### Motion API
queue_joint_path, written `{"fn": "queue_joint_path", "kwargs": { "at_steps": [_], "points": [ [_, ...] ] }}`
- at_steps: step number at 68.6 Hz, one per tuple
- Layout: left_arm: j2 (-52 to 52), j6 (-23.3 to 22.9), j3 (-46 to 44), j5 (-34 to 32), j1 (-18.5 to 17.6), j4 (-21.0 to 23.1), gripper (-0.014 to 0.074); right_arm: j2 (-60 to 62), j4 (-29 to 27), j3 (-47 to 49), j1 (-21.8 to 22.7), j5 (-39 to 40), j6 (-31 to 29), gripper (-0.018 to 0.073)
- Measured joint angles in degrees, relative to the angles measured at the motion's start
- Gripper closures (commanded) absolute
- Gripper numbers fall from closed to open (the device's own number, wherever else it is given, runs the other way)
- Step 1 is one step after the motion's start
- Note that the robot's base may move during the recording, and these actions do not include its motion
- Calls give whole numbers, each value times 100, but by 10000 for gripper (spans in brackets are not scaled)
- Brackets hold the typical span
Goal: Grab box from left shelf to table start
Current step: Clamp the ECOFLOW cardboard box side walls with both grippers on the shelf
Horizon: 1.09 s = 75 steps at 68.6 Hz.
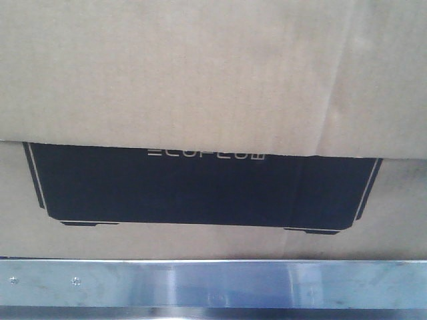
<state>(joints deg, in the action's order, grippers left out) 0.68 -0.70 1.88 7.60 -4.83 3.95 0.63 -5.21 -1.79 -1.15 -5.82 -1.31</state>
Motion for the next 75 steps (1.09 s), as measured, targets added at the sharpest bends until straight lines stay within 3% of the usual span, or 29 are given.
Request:
{"fn": "queue_joint_path", "kwargs": {
  "at_steps": [39, 66, 75],
  "points": [
    [0, 0, 0, -14, 0, 0, 688, 0, 0, 0, 0, 0, 0, 501],
    [0, 0, 0, -1050, 0, 0, 688, 0, 0, 0, 0, 0, 0, 501],
    [0, 0, -147, -1136, 0, 277, 688, 0, 0, 0, 0, 0, 0, 501]
  ]
}}
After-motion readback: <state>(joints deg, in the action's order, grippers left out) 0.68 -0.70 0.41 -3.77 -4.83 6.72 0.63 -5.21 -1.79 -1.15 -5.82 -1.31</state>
